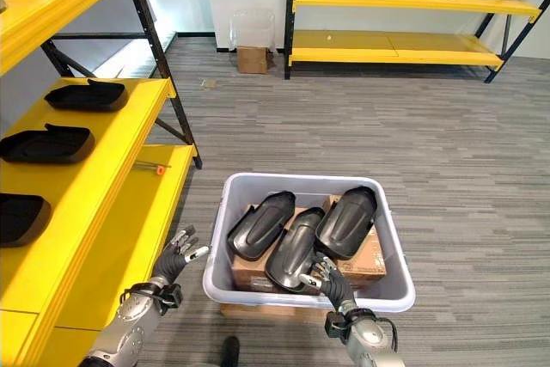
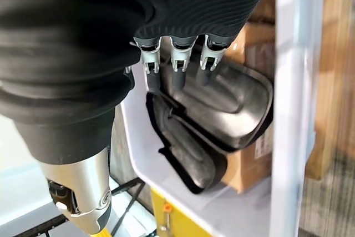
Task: Move parts from the plastic box to the shelf.
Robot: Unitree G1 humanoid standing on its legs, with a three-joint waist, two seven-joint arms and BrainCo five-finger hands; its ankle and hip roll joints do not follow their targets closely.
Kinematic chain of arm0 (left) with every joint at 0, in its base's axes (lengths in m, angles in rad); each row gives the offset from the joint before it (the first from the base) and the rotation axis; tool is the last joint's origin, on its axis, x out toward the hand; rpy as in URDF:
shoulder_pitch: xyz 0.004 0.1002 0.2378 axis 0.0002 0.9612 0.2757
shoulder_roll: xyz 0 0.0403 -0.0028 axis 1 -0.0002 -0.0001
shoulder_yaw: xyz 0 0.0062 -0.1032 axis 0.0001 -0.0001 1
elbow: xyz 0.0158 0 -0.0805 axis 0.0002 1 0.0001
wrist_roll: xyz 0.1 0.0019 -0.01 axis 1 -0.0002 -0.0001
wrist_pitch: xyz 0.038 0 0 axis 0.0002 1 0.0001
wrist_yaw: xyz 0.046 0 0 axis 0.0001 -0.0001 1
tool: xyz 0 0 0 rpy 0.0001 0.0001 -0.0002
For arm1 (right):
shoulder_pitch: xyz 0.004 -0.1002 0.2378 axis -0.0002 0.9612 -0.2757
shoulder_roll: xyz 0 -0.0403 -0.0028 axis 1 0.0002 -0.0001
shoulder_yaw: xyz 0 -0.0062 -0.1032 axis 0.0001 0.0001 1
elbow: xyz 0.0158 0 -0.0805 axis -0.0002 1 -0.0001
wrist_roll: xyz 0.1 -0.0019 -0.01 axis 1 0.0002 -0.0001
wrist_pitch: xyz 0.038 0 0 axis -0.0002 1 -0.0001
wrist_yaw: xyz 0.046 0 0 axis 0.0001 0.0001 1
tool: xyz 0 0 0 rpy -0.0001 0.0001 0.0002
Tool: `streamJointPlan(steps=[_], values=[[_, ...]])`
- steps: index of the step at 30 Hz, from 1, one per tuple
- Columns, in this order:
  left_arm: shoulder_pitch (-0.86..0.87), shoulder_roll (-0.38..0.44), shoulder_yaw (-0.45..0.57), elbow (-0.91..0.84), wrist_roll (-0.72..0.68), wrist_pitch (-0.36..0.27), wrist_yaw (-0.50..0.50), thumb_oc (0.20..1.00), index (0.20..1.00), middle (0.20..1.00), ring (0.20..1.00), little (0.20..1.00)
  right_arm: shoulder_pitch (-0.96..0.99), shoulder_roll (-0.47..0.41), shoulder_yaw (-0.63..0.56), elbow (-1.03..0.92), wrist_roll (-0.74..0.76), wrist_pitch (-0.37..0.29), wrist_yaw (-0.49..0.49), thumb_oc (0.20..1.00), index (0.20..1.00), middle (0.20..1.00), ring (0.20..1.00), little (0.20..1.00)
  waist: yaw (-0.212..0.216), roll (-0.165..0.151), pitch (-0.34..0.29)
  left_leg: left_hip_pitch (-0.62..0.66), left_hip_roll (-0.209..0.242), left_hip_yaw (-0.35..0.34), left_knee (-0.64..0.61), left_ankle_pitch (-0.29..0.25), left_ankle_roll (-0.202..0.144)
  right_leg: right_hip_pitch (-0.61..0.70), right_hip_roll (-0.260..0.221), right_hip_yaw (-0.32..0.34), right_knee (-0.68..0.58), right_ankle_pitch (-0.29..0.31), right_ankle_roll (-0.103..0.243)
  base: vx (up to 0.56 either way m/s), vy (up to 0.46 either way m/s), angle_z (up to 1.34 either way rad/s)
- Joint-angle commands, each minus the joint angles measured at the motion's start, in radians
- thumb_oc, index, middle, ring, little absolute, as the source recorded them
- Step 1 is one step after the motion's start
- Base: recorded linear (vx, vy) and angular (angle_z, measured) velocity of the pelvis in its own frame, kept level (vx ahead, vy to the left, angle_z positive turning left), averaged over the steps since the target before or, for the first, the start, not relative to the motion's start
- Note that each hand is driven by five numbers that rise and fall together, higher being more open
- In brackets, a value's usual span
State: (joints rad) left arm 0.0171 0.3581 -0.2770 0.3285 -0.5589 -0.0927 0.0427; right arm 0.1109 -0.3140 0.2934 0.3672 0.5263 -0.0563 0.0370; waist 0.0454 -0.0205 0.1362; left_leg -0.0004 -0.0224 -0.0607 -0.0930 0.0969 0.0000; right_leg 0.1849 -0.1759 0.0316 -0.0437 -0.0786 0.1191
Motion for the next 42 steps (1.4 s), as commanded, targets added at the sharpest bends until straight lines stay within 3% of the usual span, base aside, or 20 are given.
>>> streamJointPlan(steps=[1, 8, 18, 23, 34, 42], values=[[0.01, 0.011, 0.006, -0.057, 0.004, -0.045, -0.002, 1.0, 1.0, 1.0, 1.0, 1.0, -0.012, -0.039, -0.008, -0.067, 0.005, -0.032, 0.007, 1.0, 1.0, 1.0, 1.0, 1.0, 0.005, -0.004, -0.045, -0.033, 0.079, 0.009, 0.059, -0.074, -0.013, -0.107, -0.02, -0.003, -0.011, 0.076, 0.022, 0.07, 0.146, -0.13], [0.045, 0.013, 0.066, -0.089, -0.016, -0.051, 0.012, 1.0, 1.0, 1.0, 1.0, 1.0, 0.009, -0.055, -0.028, -0.142, -0.024, -0.04, 0.007, 1.0, 1.0, 1.0, 1.0, 1.0, -0.009, -0.025, -0.06, -0.001, 0.079, 0.029, 0.025, -0.083, -0.007, -0.103, -0.03, -0.016, -0.023, 0.085, 0.034, 0.08, 0.037, -0.12], [0.137, 0.004, 0.157, -0.214, -0.035, -0.054, -0.013, 1.0, 1.0, 1.0, 1.0, 1.0, 0.006, -0.129, -0.199, -0.331, -0.191, -0.096, -0.063, 1.0, 1.0, 1.0, 1.0, 1.0, -0.022, -0.026, -0.056, 0.008, 0.104, 0.025, 0.006, -0.083, -0.023, -0.096, -0.016, -0.03, -0.043, 0.069, 0.027, 0.05, -0.036, 0.0], [0.096, 0.025, 0.13, -0.281, -0.061, -0.061, -0.011, 1.0, 1.0, 1.0, 1.0, 1.0, -0.164, -0.155, -0.167, -0.242, -0.185, -0.097, -0.118, 1.0, 1.0, 1.0, 1.0, 1.0, -0.005, -0.019, -0.035, -0.026, 0.115, 0.012, 0.006, -0.067, -0.039, -0.121, -0.005, -0.045, -0.044, 0.063, 0.018, 0.0, -0.055, 0.07], [-0.009, 0.052, 0.024, -0.351, -0.138, -0.082, 0.014, 1.0, 1.0, 1.0, 1.0, 1.0, -0.54, -0.095, -0.024, 0.05, -0.037, -0.094, -0.226, 1.0, 1.0, 1.0, 1.0, 1.0, 0.026, 0.013, 0.059, -0.141, 0.107, 0.006, 0.009, -0.032, -0.038, -0.24, -0.003, -0.033, -0.044, 0.091, 0.004, -0.07, -0.018, 0.01], [-0.072, 0.077, -0.016, -0.382, -0.158, -0.091, 0.026, 1.0, 1.0, 1.0, 1.0, 1.0, -0.696, -0.102, -0.022, 0.153, -0.014, -0.108, -0.311, 1.0, 1.0, 1.0, 1.0, 1.0, 0.037, 0.031, 0.122, -0.224, 0.09, 0.015, 0.082, -0.052, -0.03, -0.304, -0.018, -0.01, -0.029, 0.107, -0.001, -0.04, 0.008, -0.03]])
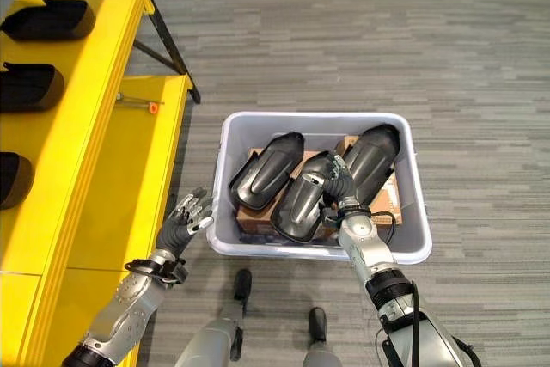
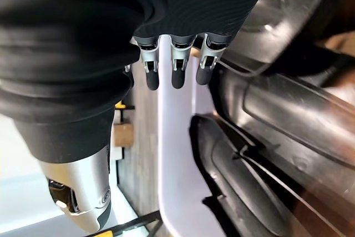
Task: Move parts from the plastic box to the shelf.
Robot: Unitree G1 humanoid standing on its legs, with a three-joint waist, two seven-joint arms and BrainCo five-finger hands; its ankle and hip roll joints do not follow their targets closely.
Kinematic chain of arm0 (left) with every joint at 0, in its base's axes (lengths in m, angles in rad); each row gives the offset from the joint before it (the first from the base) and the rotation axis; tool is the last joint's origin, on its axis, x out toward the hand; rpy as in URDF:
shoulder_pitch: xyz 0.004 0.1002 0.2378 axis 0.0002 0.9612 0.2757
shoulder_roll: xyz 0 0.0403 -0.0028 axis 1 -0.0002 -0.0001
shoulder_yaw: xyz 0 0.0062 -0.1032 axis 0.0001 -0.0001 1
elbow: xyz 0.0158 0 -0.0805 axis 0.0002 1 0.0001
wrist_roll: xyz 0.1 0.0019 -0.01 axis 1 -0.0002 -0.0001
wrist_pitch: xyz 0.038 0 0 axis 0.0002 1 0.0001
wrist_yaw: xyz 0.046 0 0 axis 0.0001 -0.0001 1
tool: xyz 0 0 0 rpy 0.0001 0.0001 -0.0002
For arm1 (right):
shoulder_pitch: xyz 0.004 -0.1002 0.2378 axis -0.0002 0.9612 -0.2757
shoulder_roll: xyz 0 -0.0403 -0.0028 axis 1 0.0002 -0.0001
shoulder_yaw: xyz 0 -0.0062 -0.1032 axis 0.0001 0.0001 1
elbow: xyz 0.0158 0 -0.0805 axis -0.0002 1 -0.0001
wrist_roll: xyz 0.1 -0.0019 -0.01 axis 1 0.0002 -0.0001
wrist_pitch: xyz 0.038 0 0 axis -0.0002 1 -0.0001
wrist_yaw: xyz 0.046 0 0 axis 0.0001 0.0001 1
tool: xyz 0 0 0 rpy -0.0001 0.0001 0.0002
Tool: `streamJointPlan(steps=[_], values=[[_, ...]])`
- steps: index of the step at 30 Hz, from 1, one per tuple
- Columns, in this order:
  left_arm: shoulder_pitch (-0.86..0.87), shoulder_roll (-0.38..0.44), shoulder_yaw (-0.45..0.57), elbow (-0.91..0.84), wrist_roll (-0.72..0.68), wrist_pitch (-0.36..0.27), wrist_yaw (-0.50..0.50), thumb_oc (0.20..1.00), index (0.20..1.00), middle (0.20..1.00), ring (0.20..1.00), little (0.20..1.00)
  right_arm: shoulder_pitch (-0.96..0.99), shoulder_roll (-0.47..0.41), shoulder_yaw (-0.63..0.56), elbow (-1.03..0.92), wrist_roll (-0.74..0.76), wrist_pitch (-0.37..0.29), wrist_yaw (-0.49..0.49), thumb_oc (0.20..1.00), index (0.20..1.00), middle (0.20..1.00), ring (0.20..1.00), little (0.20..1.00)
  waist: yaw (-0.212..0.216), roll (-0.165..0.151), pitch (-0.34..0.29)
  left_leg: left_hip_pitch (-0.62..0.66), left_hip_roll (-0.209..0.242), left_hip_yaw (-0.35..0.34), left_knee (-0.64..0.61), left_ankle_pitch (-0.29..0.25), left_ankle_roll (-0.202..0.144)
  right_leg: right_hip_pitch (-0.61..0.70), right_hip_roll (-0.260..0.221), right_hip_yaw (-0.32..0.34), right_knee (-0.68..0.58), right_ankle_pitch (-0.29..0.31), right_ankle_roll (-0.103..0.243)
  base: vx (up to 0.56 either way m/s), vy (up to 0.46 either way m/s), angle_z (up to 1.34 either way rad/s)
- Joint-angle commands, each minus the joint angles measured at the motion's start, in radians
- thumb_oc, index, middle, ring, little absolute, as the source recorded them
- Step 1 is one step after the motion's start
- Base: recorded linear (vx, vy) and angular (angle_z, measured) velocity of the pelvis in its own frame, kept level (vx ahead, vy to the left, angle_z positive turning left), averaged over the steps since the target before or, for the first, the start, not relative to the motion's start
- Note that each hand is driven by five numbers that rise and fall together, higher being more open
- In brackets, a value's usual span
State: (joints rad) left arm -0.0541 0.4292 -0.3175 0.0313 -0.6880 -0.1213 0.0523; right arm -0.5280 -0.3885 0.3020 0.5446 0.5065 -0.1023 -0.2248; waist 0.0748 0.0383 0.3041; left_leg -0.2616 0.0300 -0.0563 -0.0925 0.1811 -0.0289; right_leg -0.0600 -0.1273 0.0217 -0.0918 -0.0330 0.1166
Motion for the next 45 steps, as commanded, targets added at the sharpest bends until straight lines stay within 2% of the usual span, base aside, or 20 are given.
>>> streamJointPlan(steps=[1, 6, 15, 19, 22, 28, 33, 45], values=[[-0.01, 0.006, 0.021, -0.085, -0.029, -0.066, 0.021, 1.0, 1.0, 1.0, 1.0, 1.0, -0.067, -0.033, -0.043, -0.017, -0.001, -0.066, -0.067, 1.0, 1.0, 1.0, 1.0, 1.0, 0.008, -0.025, -0.042, 0.028, 0.037, 0.01, 0.085, -0.137, 0.0, -0.067, -0.069, 0.001, 0.021, 0.063, 0.002, -0.03, 0.013, -0.03], [-0.047, -0.014, 0.013, -0.082, -0.012, -0.071, 0.04, 1.0, 1.0, 1.0, 1.0, 1.0, -0.017, -0.056, -0.136, -0.129, -0.124, -0.083, -0.166, 1.0, 1.0, 1.0, 1.0, 1.0, -0.01, -0.011, -0.016, 0.001, 0.031, 0.012, 0.096, -0.142, 0.005, -0.097, -0.075, 0.006, 0.029, 0.065, 0.004, -0.01, 0.007, 0.0], [-0.047, -0.024, 0.023, -0.083, 0.004, -0.082, 0.055, 1.0, 1.0, 1.0, 1.0, 1.0, 0.105, -0.042, -0.254, -0.307, -0.26, -0.108, -0.247, 1.0, 1.0, 1.0, 1.0, 1.0, -0.034, -0.005, 0.006, -0.019, 0.028, 0.017, 0.098, -0.145, 0.009, -0.122, -0.081, 0.009, 0.03, 0.066, 0.008, -0.01, 0.006, -0.03], [-0.054, -0.022, 0.025, -0.084, 0.012, -0.088, 0.061, 1.0, 1.0, 1.0, 1.0, 1.0, 0.127, -0.023, -0.28, -0.36, -0.299, -0.115, -0.279, 1.0, 1.0, 1.0, 1.0, 1.0, -0.042, -0.003, 0.013, -0.03, 0.027, 0.02, 0.104, -0.146, 0.01, -0.135, -0.082, 0.014, 0.033, 0.067, 0.009, -0.01, 0.001, -0.02], [-0.057, -0.021, 0.02, -0.091, 0.012, -0.093, 0.065, 1.0, 1.0, 1.0, 1.0, 1.0, 0.137, -0.005, -0.28, -0.377, -0.274, -0.126, -0.281, 1.0, 1.0, 1.0, 1.0, 1.0, -0.047, -0.003, 0.021, -0.036, 0.027, 0.024, 0.107, -0.145, 0.008, -0.142, -0.081, 0.017, 0.035, 0.067, 0.007, 0.0, 0.0, 0.0], [-0.054, -0.009, 0.02, -0.11, 0.008, -0.102, 0.066, 1.0, 1.0, 1.0, 1.0, 1.0, 0.109, -0.015, -0.281, -0.35, -0.271, -0.127, -0.31, 1.0, 1.0, 1.0, 1.0, 1.0, -0.044, 0.003, 0.031, -0.042, 0.026, 0.026, 0.103, -0.141, 0.005, -0.157, -0.081, 0.023, 0.037, 0.07, 0.006, 0.0, 0.0, 0.0], [-0.073, 0.008, 0.005, -0.137, -0.011, -0.11, 0.072, 1.0, 1.0, 1.0, 1.0, 1.0, 0.029, -0.049, -0.293, -0.264, -0.274, -0.115, -0.371, 1.0, 1.0, 1.0, 1.0, 1.0, -0.038, 0.018, 0.043, -0.049, 0.025, 0.028, 0.101, -0.138, 0.004, -0.172, -0.082, 0.023, 0.044, 0.07, 0.006, 0.0, 0.0, 0.0], [-0.121, 0.018, -0.023, -0.192, -0.042, -0.129, 0.087, 1.0, 1.0, 1.0, 1.0, 1.0, -0.096, -0.113, -0.287, -0.094, -0.296, -0.088, -0.45, 1.0, 1.0, 1.0, 1.0, 1.0, -0.024, 0.049, 0.067, -0.063, 0.023, 0.032, 0.09, -0.129, 0.0, -0.2, -0.08, 0.028, 0.054, 0.073, 0.007, 0.0, 0.0, 0.0]])
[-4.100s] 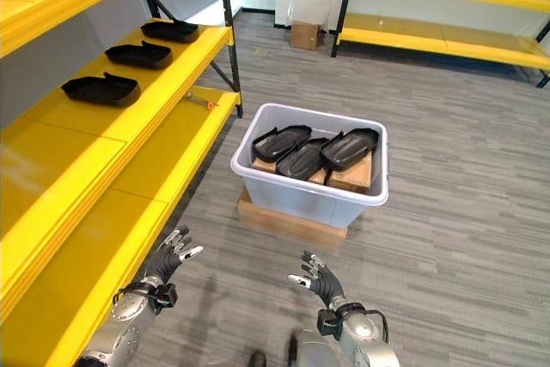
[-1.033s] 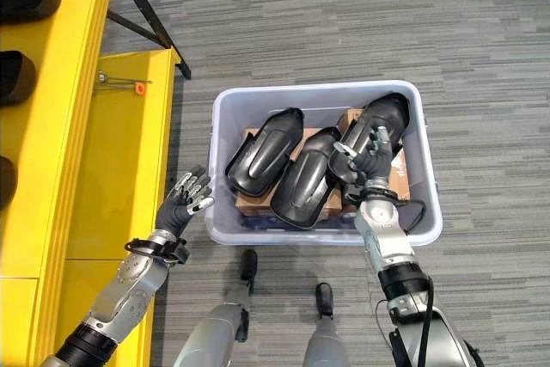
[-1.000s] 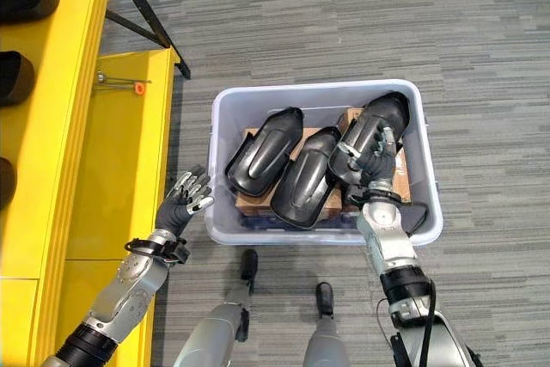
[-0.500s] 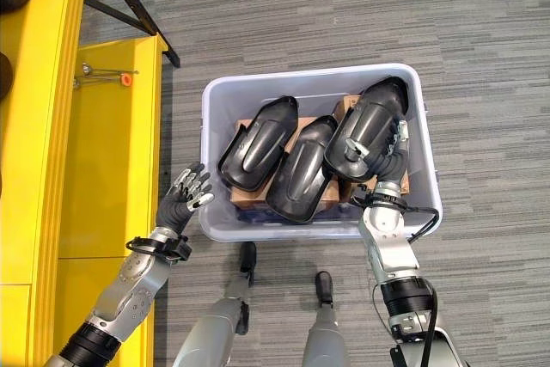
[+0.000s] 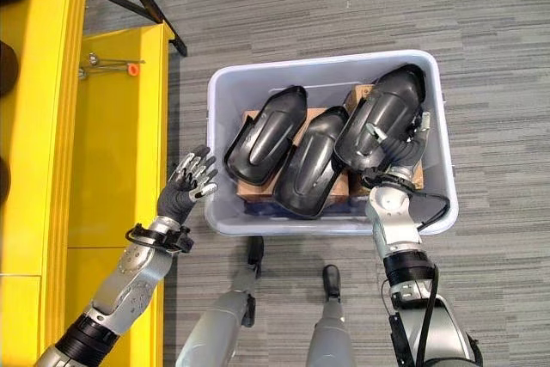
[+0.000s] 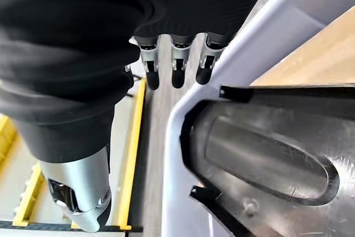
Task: Move parts from the plastic box to the shelf.
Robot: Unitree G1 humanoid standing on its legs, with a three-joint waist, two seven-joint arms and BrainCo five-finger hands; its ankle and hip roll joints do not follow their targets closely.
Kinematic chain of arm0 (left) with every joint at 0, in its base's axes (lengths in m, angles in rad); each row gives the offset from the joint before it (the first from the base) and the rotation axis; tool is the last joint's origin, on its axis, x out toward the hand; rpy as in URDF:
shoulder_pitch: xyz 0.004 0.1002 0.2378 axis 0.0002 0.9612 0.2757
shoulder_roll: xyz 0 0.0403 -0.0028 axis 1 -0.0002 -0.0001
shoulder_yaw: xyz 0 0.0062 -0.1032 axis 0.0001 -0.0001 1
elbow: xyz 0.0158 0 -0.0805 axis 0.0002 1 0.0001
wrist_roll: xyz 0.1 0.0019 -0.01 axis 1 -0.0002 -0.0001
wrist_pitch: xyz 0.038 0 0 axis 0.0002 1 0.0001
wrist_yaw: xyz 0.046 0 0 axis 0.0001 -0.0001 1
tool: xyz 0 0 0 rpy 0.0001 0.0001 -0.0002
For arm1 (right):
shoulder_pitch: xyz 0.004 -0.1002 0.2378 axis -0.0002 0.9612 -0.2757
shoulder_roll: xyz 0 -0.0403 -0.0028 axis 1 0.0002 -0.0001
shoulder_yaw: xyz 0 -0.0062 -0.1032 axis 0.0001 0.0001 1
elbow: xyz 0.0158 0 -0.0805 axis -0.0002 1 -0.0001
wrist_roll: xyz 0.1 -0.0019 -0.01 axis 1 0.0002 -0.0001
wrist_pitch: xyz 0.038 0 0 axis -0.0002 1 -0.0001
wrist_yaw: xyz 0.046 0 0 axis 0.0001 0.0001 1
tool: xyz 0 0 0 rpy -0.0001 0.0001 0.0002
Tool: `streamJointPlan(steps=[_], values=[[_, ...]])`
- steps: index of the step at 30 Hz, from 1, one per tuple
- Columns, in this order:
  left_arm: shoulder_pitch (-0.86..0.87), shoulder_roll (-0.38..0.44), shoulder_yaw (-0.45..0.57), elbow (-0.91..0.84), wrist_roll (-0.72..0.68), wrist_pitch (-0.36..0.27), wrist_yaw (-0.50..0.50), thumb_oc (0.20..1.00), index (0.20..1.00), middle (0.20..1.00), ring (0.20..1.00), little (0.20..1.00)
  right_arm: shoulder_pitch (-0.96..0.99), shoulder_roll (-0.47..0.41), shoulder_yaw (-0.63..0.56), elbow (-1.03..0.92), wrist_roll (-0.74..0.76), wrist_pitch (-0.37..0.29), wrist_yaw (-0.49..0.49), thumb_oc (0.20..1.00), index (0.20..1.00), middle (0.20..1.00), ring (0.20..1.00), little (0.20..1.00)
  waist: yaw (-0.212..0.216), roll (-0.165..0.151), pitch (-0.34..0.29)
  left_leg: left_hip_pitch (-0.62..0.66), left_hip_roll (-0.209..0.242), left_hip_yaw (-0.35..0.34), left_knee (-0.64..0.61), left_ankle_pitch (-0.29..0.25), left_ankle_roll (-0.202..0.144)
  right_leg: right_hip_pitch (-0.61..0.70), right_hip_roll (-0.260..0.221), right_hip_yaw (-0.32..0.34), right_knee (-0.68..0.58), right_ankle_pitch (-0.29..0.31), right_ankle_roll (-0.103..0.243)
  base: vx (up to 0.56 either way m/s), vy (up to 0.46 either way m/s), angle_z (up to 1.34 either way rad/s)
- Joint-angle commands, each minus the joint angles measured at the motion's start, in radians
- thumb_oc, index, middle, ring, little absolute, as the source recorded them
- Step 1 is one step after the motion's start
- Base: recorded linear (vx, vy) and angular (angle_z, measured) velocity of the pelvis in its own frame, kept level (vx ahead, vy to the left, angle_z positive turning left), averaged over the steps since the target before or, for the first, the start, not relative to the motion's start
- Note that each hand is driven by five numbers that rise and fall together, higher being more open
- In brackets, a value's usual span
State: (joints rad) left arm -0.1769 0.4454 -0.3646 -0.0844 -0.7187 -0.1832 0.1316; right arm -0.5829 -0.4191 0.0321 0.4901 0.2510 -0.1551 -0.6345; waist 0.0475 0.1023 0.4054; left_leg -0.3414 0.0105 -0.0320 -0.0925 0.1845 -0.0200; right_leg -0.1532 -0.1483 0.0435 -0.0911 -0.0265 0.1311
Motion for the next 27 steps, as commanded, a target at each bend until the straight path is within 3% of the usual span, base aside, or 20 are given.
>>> streamJointPlan(steps=[1, 16, 27], values=[[-0.002, 0.001, 0.022, -0.078, -0.012, -0.069, 0.01, 1.0, 1.0, 1.0, 1.0, 1.0, -0.046, -0.085, -0.018, -0.028, -0.043, -0.033, -0.047, 1.0, 1.0, 1.0, 1.0, 1.0, 0.004, -0.014, -0.034, 0.016, 0.042, 0.007, 0.088, -0.131, -0.009, -0.108, -0.059, 0.006, 0.053, 0.066, -0.008, 0.0, 0.0, 0.0], [-0.043, -0.003, -0.025, -0.077, -0.006, -0.08, 0.033, 1.0, 1.0, 1.0, 1.0, 1.0, -0.171, -0.177, -0.005, 0.19, 0.003, -0.024, -0.111, 1.0, 1.0, 1.0, 1.0, 1.0, 0.015, 0.009, -0.008, -0.015, 0.043, 0.003, 0.096, -0.13, -0.012, -0.138, -0.052, -0.002, 0.065, 0.06, -0.01, 0.0, 0.0, 0.0], [-0.057, 0.008, -0.042, -0.083, -0.012, -0.093, 0.036, 1.0, 1.0, 1.0, 1.0, 1.0, -0.25, -0.216, 0.081, 0.308, -0.009, 0.006, -0.071, 1.0, 1.0, 1.0, 1.0, 1.0, 0.02, 0.013, 0.009, -0.029, 0.044, 0.005, 0.097, -0.125, -0.014, -0.156, -0.05, 0.004, 0.074, 0.061, -0.01, 0.0, 0.0, 0.0]])
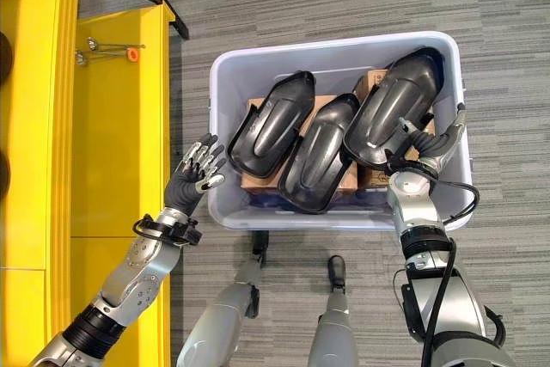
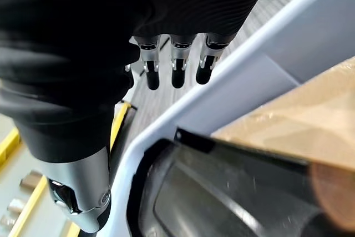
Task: Move parts from the plastic box to the shelf.
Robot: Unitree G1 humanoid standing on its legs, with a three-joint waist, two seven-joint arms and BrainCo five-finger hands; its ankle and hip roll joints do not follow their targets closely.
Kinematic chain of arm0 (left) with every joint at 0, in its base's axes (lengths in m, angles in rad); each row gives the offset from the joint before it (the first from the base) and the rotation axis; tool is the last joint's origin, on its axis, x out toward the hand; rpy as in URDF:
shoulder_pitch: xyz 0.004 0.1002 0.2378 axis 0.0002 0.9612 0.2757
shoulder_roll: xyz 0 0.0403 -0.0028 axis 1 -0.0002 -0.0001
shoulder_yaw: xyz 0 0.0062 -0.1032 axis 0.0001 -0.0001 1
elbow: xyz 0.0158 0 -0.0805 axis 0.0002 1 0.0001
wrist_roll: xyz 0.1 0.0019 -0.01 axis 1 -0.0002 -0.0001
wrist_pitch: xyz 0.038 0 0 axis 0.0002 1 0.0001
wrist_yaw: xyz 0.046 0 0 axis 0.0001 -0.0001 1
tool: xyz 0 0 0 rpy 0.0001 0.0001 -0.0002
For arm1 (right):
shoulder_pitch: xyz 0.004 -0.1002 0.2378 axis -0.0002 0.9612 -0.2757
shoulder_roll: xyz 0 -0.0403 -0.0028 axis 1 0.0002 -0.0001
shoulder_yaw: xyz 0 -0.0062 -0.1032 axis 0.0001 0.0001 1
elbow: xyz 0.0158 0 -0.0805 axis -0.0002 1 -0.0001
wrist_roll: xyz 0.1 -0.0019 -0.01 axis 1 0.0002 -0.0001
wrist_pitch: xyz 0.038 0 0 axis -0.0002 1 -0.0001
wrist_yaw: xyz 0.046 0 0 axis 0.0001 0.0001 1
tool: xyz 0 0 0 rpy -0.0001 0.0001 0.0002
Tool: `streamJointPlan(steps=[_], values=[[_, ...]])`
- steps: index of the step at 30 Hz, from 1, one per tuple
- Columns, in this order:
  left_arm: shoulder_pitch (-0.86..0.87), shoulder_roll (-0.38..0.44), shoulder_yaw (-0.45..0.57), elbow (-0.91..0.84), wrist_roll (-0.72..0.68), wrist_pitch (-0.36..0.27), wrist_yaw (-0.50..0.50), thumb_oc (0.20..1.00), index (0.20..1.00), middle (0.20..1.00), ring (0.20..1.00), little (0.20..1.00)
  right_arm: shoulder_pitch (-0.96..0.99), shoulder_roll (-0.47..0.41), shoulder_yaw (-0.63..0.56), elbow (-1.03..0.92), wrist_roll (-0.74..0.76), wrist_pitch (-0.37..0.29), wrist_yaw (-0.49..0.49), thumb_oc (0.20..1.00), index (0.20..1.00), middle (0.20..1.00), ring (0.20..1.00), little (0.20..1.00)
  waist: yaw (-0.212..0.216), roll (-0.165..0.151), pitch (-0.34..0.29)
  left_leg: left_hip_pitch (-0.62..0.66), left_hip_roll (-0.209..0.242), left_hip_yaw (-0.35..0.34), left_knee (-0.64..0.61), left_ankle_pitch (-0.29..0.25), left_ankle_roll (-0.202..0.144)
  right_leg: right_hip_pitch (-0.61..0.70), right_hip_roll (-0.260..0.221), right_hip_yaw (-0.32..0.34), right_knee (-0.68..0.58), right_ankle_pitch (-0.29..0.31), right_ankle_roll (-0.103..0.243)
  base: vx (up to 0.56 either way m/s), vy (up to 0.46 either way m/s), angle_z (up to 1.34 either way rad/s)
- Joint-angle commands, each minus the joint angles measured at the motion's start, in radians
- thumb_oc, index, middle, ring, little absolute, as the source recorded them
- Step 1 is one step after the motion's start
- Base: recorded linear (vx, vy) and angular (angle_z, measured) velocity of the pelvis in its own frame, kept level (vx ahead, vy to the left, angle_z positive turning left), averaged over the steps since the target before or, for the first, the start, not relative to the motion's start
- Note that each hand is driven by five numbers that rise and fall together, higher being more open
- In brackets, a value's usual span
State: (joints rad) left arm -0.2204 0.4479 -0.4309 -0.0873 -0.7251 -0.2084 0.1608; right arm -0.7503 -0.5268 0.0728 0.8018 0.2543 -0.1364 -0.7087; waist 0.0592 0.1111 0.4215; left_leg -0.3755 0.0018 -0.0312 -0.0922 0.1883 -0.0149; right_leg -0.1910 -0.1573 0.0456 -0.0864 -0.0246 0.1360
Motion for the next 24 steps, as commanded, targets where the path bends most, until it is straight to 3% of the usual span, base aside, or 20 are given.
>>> streamJointPlan(steps=[1, 24], values=[[-0.015, 0.005, 0.026, -0.081, -0.006, -0.068, 0.008, 1.0, 1.0, 1.0, 1.0, 1.0, -0.091, -0.111, 0.045, 0.005, -0.008, -0.013, 0.006, 1.0, 1.0, 1.0, 1.0, 1.0, 0.008, 0.005, -0.005, 0.003, 0.052, 0.004, 0.098, -0.129, -0.02, -0.122, -0.041, 0.002, 0.072, 0.06, -0.015, 0.0, 0.0, 0.0], [-0.026, 0.01, 0.005, -0.087, -0.019, -0.078, 0.011, 1.0, 1.0, 1.0, 1.0, 1.0, -0.189, -0.113, 0.119, 0.23, 0.138, -0.029, 0.082, 1.0, 1.0, 1.0, 1.0, 1.0, 0.01, 0.014, 0.037, -0.053, 0.044, 0.015, 0.13, -0.135, -0.018, -0.174, -0.038, 0.01, 0.093, 0.064, -0.018, 0.0, 0.0, -0.01]])
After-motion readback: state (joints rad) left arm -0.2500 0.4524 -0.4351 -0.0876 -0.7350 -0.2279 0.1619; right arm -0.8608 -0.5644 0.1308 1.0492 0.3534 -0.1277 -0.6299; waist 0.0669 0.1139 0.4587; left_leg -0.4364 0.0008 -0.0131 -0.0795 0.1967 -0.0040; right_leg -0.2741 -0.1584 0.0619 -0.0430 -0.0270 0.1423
